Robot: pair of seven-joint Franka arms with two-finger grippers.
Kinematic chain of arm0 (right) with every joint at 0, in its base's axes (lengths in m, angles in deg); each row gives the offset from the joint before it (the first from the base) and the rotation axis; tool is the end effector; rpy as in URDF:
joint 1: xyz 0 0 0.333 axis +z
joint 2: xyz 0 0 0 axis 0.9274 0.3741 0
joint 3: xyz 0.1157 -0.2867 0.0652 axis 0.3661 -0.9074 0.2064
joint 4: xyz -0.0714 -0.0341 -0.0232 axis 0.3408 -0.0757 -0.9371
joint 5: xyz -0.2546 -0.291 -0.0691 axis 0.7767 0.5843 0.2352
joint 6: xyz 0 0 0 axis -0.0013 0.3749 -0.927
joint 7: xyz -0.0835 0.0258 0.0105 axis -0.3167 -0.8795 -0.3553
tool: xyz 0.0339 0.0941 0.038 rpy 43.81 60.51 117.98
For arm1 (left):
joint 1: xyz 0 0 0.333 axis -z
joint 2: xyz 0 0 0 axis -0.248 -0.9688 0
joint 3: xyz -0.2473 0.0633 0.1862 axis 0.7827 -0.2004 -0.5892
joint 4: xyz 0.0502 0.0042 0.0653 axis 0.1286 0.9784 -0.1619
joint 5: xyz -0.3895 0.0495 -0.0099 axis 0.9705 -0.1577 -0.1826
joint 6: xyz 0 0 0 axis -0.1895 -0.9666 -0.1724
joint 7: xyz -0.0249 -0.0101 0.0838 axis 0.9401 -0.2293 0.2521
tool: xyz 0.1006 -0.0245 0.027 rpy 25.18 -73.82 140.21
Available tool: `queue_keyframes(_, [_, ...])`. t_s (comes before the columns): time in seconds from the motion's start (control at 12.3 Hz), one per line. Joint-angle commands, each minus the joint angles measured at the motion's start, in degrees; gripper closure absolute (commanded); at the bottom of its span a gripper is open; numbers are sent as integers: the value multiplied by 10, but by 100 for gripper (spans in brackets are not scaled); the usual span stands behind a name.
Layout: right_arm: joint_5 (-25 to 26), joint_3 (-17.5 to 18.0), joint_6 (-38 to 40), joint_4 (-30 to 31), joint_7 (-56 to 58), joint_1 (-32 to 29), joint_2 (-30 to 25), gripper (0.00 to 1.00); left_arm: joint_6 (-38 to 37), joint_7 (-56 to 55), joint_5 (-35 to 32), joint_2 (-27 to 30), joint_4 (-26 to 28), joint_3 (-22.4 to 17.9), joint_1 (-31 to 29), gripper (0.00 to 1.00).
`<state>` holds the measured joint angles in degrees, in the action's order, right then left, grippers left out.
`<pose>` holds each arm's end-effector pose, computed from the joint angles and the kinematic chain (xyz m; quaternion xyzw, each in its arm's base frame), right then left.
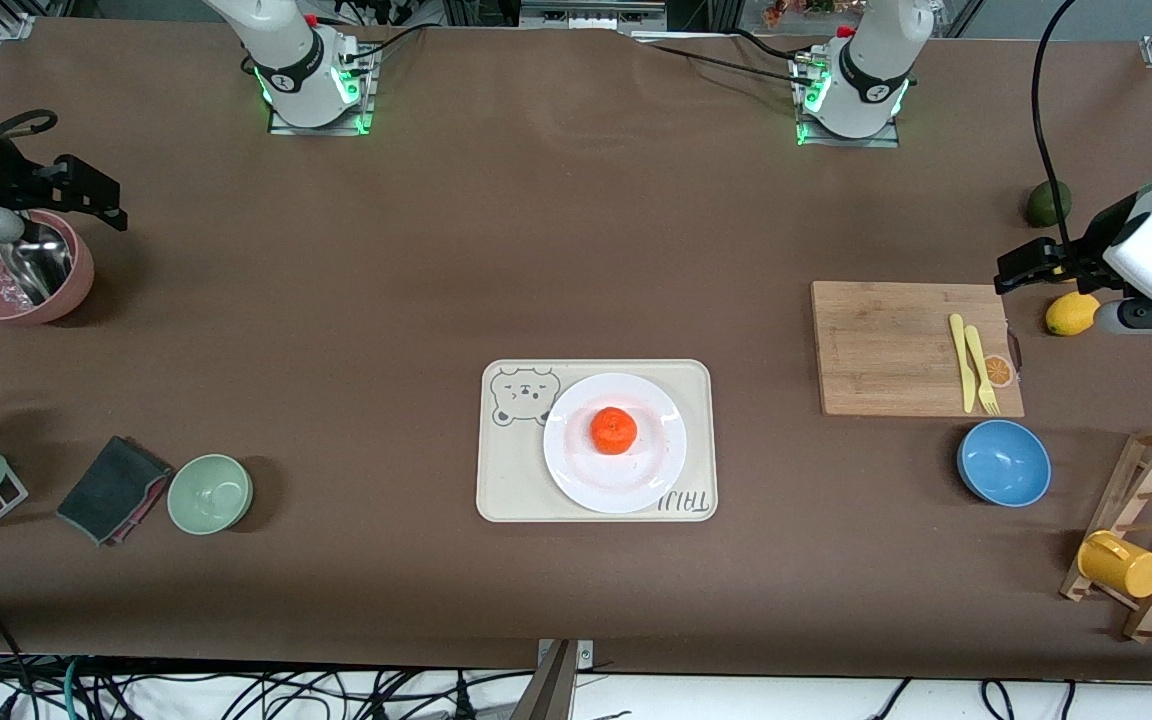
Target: Place orange and plate with both arms
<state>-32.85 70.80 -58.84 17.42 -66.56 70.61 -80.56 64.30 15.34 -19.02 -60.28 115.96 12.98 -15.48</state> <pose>0.5410 0.0005 0.6003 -0.9964 -0.0830 0.0193 0.0023 0.5831 -0.0035 0.5611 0.9983 0.0147 -0.0570 0.0051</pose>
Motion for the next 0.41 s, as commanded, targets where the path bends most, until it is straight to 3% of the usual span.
queue_keyframes(0.0, [16, 1, -17, 19, -13, 7, -13, 0, -2, 4, 6, 4, -1, -4, 2, 0])
queue_keyframes(0.33, [17, 13, -17, 23, -14, -5, -10, 0, -2, 4, 6, 4, 0, -4, 2, 0])
